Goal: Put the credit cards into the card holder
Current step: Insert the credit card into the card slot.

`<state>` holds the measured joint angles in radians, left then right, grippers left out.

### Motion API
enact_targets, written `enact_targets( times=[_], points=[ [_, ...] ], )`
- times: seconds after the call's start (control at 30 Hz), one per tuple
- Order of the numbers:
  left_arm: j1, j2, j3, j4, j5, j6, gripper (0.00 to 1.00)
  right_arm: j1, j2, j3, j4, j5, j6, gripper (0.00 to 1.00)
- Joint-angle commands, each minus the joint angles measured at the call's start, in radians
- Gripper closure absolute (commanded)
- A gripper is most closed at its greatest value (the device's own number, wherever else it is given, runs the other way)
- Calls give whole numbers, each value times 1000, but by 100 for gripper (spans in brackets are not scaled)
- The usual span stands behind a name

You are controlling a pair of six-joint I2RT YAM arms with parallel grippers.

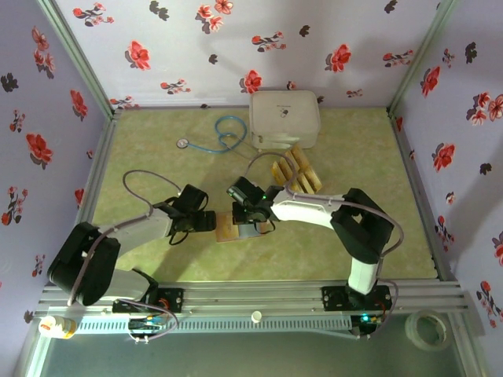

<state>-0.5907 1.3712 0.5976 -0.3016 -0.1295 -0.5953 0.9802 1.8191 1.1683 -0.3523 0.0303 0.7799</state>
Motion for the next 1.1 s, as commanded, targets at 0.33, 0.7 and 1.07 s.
enact_targets(
  times=[0.33, 0.7, 1.07],
  points=[
    [7, 71, 27, -32, 18, -3, 17, 8, 81, 51, -7, -27, -27, 100],
    [8, 95, 37, -28, 39, 6, 17, 9, 105, 50, 16, -49, -14, 100],
    [8, 124, 44, -19, 59, 15, 18, 22, 89, 53, 17, -53, -5, 100]
  ],
)
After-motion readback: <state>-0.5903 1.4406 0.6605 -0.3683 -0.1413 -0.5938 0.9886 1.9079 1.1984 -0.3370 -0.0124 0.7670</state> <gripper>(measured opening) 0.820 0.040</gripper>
